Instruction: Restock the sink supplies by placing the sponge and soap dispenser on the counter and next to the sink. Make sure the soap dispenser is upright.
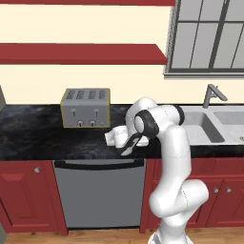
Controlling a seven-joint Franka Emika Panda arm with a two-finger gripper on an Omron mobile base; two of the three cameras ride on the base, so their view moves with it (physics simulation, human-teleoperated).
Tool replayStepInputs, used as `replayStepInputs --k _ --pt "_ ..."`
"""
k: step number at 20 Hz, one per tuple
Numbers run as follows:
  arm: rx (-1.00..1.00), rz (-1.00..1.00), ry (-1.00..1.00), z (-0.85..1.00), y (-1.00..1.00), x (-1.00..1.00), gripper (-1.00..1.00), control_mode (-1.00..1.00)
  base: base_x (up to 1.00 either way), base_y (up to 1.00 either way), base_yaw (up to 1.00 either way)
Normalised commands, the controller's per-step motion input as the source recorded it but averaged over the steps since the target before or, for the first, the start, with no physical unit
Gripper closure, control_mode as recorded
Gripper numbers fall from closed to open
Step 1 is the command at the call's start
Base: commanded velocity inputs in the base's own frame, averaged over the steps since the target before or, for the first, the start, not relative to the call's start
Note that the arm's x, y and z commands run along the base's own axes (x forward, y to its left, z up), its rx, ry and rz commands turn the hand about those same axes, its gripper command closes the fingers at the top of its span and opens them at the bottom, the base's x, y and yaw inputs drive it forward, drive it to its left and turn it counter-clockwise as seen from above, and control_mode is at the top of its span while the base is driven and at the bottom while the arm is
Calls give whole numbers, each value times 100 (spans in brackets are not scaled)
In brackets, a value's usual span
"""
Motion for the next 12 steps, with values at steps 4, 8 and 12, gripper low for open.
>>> replayStepInputs --k 4,8,12 --pt "0 0 -6 7 26 -9 -100 -100 0 0 0" --pt "0 0 -9 16 30 -17 -100 -100 0 0 0" --pt "0 0 -12 23 33 -45 -100 -100 0 0 0"
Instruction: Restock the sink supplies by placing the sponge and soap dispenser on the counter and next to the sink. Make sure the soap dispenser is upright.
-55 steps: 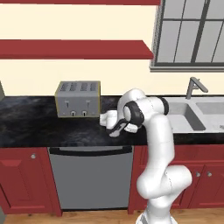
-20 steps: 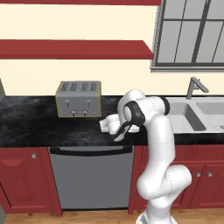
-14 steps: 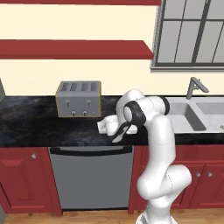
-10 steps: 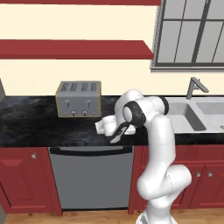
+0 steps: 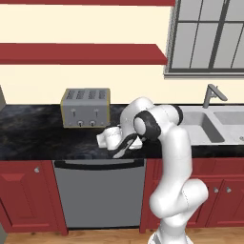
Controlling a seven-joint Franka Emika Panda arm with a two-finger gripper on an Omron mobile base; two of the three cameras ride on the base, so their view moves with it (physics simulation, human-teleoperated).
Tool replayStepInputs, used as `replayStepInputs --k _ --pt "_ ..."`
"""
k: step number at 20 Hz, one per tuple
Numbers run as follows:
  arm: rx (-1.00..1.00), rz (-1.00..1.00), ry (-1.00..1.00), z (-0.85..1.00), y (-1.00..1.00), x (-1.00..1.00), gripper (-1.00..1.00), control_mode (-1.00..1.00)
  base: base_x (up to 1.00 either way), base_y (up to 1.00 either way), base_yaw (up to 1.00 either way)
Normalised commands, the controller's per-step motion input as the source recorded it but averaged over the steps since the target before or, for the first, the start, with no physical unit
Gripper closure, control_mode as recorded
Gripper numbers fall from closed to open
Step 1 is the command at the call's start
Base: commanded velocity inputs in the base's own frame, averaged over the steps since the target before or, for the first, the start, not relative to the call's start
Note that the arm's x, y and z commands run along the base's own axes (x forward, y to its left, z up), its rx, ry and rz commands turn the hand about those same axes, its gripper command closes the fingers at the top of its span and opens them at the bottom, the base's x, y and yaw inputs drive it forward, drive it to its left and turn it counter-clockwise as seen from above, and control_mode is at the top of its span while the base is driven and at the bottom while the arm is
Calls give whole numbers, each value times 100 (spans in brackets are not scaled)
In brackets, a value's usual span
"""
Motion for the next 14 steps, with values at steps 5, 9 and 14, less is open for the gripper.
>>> replayStepInputs --k 5,9,14 --pt "0 0 -14 29 34 -91 -100 -100 0 0 0" --pt "0 -1 -18 53 18 -100 -100 -100 0 0 0" --pt "-2 -3 -24 83 0 -100 -100 -100 0 0 0"
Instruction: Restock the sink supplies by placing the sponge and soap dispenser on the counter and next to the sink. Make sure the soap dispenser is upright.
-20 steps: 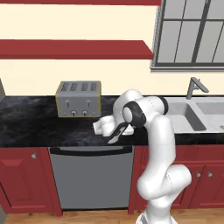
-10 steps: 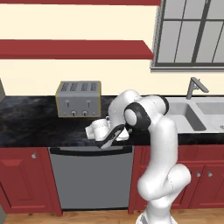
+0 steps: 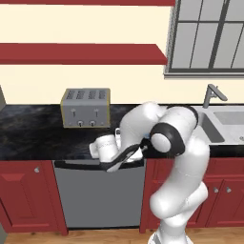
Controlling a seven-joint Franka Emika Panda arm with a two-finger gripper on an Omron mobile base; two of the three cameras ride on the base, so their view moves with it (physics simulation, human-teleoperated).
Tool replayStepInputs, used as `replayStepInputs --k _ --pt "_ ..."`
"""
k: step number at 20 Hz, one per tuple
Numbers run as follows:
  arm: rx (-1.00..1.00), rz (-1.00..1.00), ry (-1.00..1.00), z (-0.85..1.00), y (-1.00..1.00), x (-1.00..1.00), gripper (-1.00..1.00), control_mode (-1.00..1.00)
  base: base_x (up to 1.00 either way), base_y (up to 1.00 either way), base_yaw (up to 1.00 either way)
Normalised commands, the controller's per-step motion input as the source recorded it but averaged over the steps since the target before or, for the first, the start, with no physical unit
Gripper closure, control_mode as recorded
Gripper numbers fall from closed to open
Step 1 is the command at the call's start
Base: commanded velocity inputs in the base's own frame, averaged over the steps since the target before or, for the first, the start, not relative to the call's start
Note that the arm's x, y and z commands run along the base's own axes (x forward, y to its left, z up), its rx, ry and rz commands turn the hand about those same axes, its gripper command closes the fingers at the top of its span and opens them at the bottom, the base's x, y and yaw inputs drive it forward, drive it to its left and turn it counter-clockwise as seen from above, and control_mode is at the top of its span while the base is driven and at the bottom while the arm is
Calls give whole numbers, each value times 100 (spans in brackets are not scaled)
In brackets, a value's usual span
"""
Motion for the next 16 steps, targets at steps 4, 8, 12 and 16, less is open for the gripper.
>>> replayStepInputs --k 4,8,12,16 --pt "-6 0 -30 98 0 -100 -100 -100 0 0 0" --pt "-7 0 -32 100 0 -100 -100 -100 0 0 0" --pt "-9 0 -34 100 0 -97 -100 -100 0 0 0" --pt "-7 0 -34 87 -4 -88 -100 -100 0 0 0"
